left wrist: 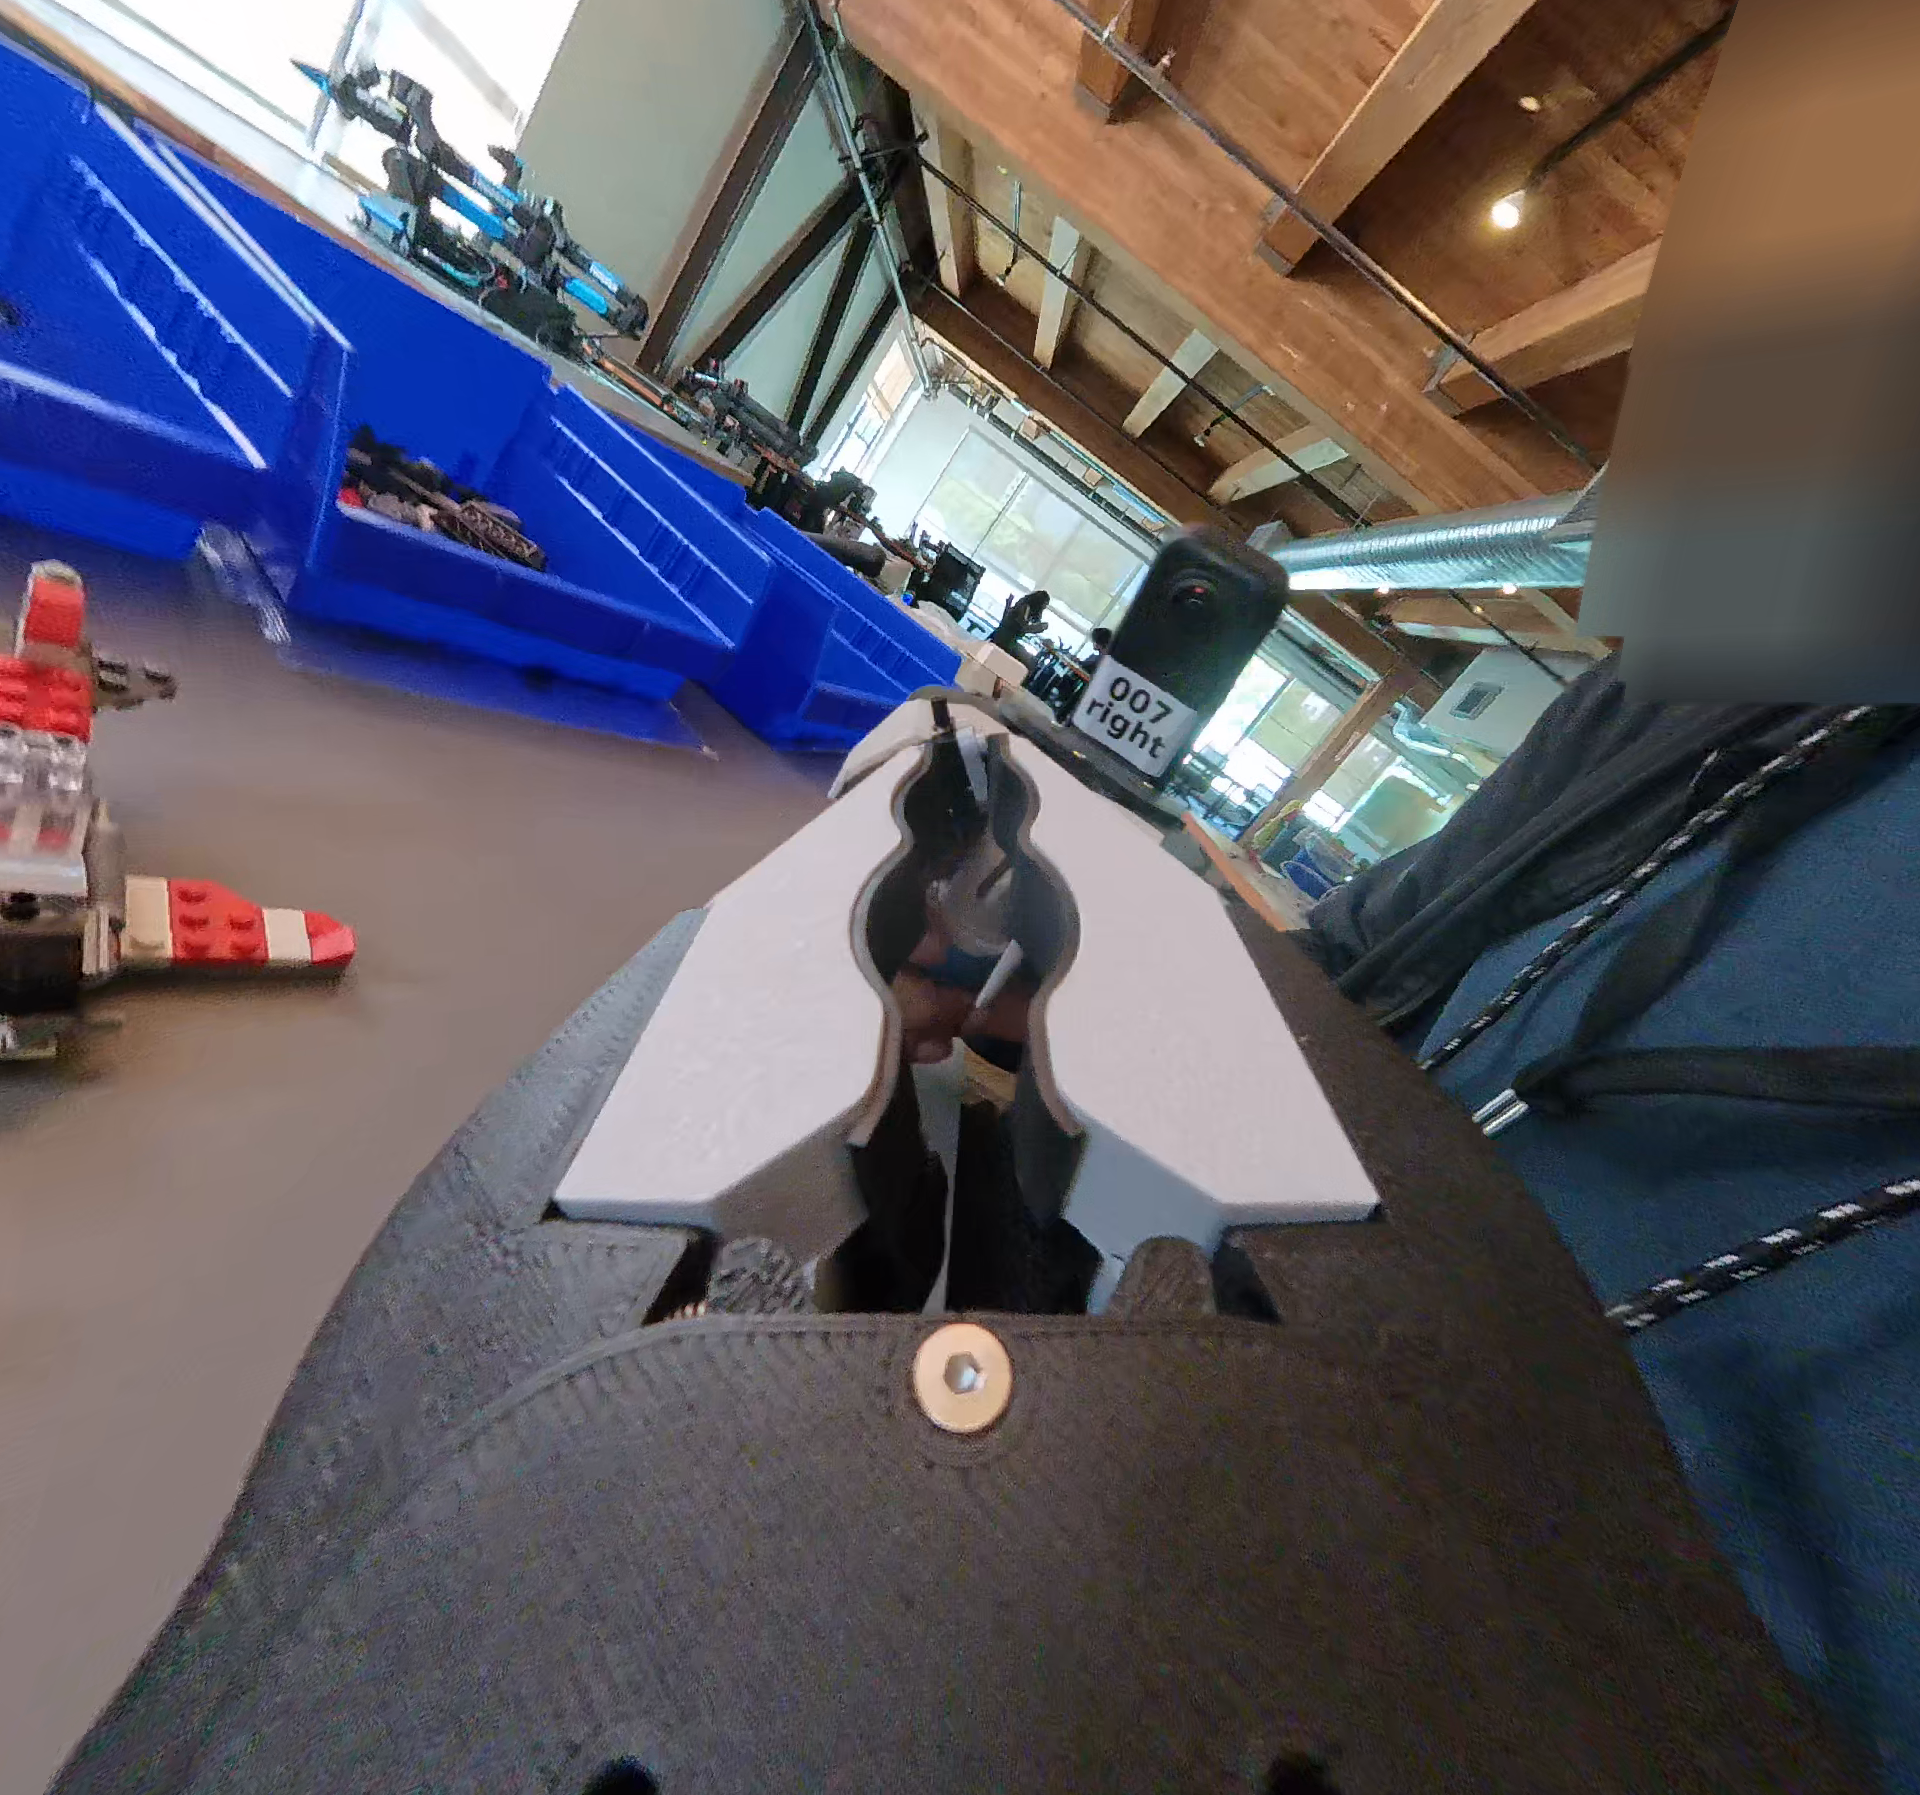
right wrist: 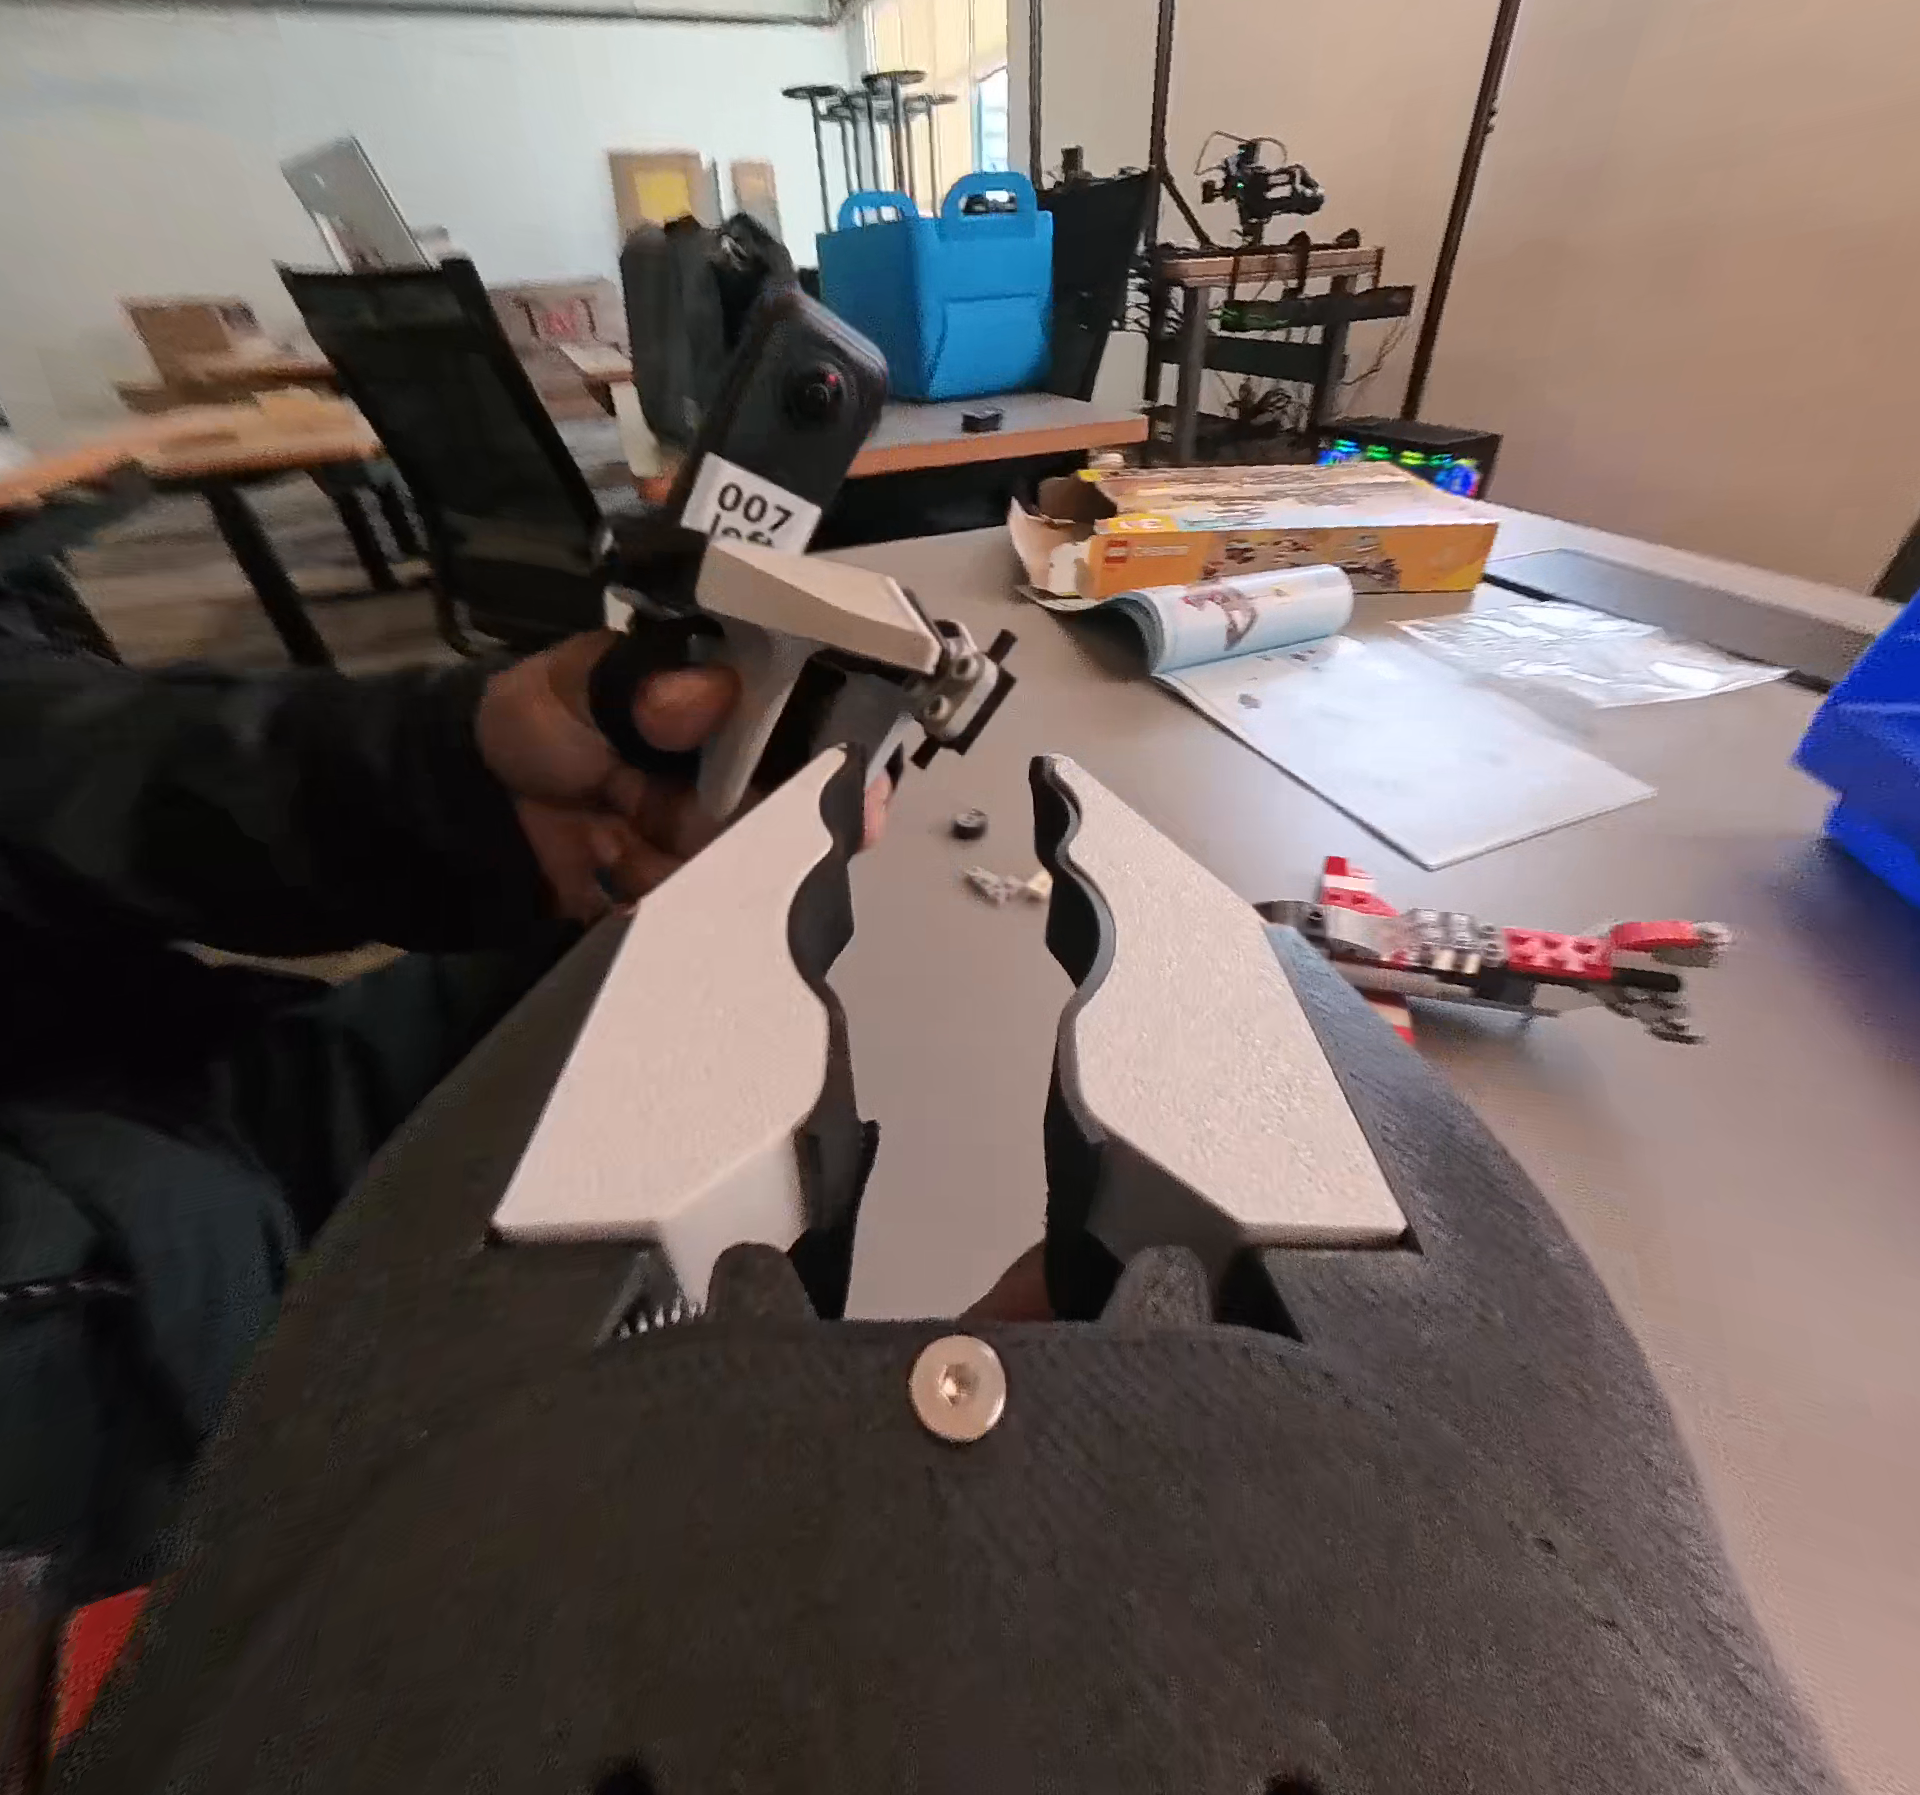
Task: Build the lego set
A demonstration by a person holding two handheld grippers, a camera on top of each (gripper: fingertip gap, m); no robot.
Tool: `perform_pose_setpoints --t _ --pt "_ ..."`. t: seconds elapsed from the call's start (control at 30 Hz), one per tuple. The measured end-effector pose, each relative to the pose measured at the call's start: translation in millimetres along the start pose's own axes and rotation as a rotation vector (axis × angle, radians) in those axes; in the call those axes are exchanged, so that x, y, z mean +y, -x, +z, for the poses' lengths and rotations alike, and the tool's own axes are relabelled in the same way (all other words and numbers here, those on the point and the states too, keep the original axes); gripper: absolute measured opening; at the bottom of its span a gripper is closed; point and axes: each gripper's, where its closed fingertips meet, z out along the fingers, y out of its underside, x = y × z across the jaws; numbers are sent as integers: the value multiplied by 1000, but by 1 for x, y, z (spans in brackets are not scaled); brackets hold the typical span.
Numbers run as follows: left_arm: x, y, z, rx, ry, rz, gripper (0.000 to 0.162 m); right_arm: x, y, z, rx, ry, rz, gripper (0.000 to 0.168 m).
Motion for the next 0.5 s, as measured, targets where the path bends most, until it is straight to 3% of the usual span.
perform_pose_setpoints --t 0.27,0.5 --pt "-1 -7 1 17 -8 99 8 -13 7 -4 -127 -89 239 15" --pt "-2 -8 2 22 -26 126 9 -17 8 -5 -177 -125 365 13"
